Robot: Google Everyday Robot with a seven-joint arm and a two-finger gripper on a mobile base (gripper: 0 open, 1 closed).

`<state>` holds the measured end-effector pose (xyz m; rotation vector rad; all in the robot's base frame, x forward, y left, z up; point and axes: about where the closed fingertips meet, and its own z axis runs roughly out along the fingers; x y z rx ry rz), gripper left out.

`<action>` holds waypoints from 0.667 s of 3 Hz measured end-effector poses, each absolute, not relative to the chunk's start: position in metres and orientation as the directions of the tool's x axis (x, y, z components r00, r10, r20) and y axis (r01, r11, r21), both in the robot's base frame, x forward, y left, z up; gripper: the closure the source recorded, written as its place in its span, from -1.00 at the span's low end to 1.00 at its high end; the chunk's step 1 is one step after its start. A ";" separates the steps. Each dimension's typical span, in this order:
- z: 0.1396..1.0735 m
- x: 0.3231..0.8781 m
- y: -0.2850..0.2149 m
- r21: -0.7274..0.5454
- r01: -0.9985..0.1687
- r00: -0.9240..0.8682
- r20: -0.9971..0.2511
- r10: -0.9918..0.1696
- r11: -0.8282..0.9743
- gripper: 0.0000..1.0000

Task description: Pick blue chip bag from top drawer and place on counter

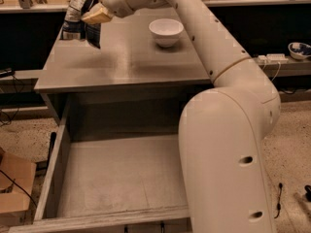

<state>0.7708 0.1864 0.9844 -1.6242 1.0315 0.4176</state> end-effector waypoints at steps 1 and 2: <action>0.984 0.771 0.186 -0.606 -0.795 0.557 -0.726 -0.404 -0.007 -0.92; 0.984 0.771 0.186 -0.606 -0.795 0.557 -0.726 -0.404 -0.007 -1.00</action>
Offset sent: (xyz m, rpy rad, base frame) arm 0.0000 0.0000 0.0000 0.0000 0.0000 0.0000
